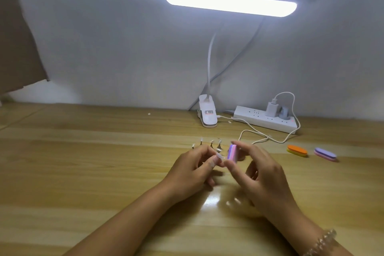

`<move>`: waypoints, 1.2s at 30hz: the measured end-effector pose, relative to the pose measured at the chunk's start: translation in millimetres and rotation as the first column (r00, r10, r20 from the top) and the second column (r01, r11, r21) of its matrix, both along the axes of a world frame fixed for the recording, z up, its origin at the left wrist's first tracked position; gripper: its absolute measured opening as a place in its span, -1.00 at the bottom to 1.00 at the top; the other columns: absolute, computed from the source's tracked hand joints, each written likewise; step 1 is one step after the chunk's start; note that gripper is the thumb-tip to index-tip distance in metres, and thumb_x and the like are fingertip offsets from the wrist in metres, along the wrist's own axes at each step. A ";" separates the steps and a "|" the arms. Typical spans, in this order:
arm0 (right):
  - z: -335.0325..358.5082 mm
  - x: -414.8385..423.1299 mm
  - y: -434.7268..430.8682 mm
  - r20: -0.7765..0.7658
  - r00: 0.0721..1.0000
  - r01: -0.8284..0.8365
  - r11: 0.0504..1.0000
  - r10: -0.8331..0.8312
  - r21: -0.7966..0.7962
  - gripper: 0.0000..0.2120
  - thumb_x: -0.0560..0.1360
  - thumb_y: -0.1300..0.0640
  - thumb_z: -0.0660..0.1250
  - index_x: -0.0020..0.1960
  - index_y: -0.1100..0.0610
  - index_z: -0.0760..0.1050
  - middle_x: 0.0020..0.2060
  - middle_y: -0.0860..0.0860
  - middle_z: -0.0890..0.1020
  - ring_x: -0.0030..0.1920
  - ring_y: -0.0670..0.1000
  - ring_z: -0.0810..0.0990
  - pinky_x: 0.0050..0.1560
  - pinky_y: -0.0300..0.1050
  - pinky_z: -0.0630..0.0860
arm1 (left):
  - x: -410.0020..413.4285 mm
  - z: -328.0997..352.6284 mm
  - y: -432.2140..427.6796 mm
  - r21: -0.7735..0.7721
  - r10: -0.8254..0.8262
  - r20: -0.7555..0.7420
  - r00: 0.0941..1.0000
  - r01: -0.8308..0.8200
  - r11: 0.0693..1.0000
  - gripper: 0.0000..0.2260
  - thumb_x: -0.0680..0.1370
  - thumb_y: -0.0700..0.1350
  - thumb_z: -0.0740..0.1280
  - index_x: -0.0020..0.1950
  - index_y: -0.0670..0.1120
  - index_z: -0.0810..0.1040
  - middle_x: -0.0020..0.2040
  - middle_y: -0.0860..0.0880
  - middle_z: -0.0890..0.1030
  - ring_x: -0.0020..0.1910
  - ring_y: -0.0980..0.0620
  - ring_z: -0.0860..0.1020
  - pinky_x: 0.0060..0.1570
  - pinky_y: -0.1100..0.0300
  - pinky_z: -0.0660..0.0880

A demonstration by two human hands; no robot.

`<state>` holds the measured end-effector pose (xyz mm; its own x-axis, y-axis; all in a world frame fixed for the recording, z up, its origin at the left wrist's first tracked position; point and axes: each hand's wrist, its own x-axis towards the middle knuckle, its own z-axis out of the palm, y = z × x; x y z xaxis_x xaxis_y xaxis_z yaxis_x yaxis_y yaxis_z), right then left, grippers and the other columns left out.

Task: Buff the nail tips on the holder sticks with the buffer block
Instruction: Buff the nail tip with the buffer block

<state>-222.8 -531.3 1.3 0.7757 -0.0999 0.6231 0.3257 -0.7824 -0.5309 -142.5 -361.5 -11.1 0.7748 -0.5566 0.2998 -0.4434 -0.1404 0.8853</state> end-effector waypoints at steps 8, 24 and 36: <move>-1.7 1.9 -0.7 -0.088 0.996 0.003 0.995 -0.012 -0.100 -0.51 0.43 -0.39 0.22 0.22 -0.14 0.57 -0.13 -0.24 0.50 -0.39 -0.12 0.45 -0.31 -0.18 0.42 | -0.2 -0.6 -1.1 0.083 -0.024 0.128 0.991 0.014 0.996 -0.90 0.59 -0.08 0.29 -0.07 0.05 0.59 -0.19 0.14 0.62 -0.39 0.07 0.55 -0.27 0.14 0.50; -2.6 7.3 -3.4 -0.127 0.992 0.002 1.000 -0.002 -0.001 -0.56 0.39 -0.33 0.28 0.12 -0.09 0.60 -0.13 -0.17 0.55 -0.33 -0.11 0.46 -0.25 -0.15 0.44 | 2.3 -2.2 -2.6 0.065 -0.017 0.100 0.995 0.011 0.998 -0.87 0.57 -0.20 0.39 -0.10 0.03 0.61 -0.22 0.14 0.65 -0.31 0.14 0.61 -0.22 0.19 0.53; -2.8 1.6 4.4 -0.083 0.994 -0.085 0.988 0.075 -0.126 -0.61 0.43 -0.32 0.30 0.13 -0.13 0.58 -0.19 -0.23 0.49 -0.36 -0.14 0.42 -0.35 -0.30 0.32 | -0.2 1.5 -2.5 0.025 -0.055 0.014 0.998 0.054 0.998 -0.86 0.48 -0.14 0.35 -0.02 -0.12 0.66 -0.13 -0.17 0.67 -0.34 -0.06 0.55 -0.32 -0.06 0.50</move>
